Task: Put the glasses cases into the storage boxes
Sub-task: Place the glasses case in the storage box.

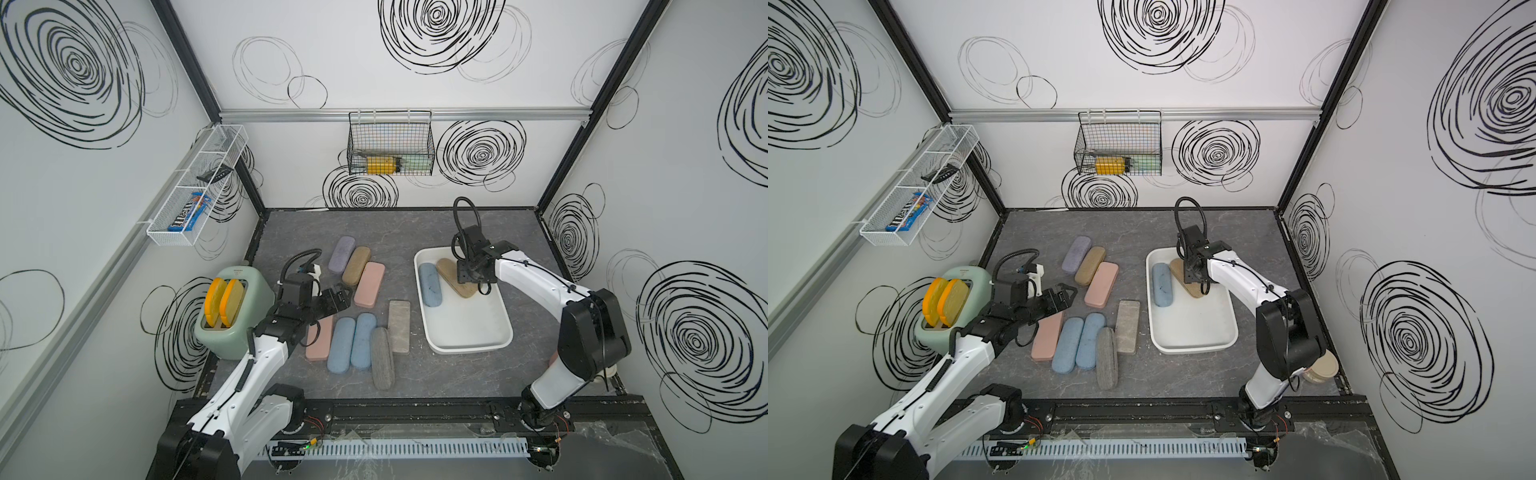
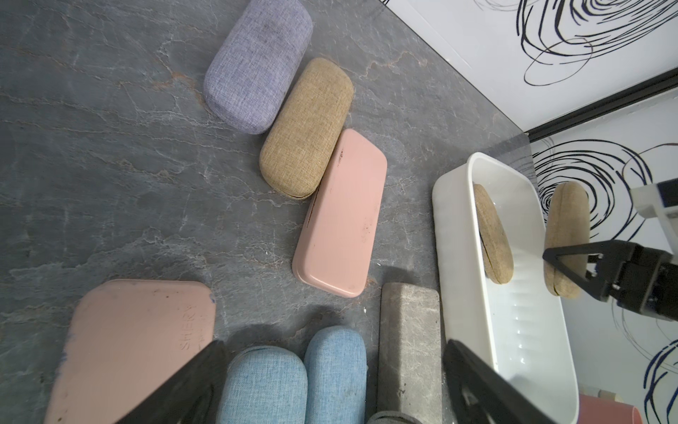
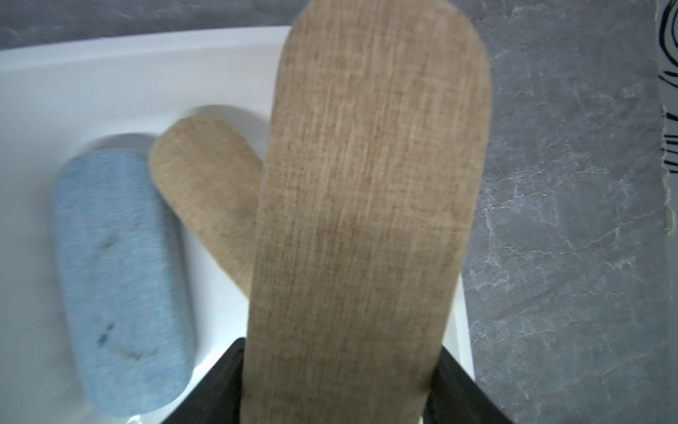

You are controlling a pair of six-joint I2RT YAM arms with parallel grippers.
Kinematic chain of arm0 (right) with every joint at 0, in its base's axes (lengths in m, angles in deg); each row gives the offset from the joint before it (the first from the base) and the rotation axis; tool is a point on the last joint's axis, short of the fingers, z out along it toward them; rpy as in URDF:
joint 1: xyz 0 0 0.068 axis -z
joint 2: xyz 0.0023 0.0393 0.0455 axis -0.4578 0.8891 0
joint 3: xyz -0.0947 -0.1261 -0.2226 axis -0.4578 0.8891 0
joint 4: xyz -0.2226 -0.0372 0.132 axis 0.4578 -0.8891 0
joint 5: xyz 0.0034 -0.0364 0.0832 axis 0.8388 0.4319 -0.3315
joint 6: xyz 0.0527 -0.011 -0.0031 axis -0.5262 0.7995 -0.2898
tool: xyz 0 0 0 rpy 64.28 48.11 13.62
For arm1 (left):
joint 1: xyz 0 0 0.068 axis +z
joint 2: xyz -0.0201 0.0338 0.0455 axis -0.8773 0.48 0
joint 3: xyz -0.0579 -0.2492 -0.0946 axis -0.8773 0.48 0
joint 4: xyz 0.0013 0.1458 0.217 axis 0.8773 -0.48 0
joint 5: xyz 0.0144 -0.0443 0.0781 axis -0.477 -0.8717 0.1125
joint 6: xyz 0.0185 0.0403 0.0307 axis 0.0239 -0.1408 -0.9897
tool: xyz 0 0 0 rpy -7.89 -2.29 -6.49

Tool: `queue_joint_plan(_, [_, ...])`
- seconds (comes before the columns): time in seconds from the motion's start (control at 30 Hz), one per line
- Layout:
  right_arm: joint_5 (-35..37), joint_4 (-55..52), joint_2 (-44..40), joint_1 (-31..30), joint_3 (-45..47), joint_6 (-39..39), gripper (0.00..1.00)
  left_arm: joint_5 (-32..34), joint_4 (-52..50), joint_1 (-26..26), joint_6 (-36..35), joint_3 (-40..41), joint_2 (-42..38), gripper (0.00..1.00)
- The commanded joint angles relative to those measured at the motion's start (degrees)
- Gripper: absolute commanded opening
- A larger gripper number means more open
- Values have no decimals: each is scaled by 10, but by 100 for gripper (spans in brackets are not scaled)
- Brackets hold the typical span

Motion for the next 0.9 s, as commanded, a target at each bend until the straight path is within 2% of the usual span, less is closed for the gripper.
queue_joint_plan(0.0, [-12, -5, 20, 15, -1, 36, 59, -2, 15, 0, 2, 5, 3, 96])
queue_joint_plan(0.43, [-122, -20, 74, 25, -11, 67, 60, -7, 19, -1, 1, 8, 2, 96])
queue_joint_plan(0.63, [-177, -25, 82, -10, -23, 73, 60, -6, 20, -1, 2, 9, 2, 96])
queue_joint_plan(0.73, [-166, -30, 85, -19, -33, 66, 60, -6, 20, -1, 2, 9, 3, 96])
queue_joint_plan(0.87, [-118, -43, 90, -4, -51, 47, 60, -7, 20, -3, 2, 9, 3, 96])
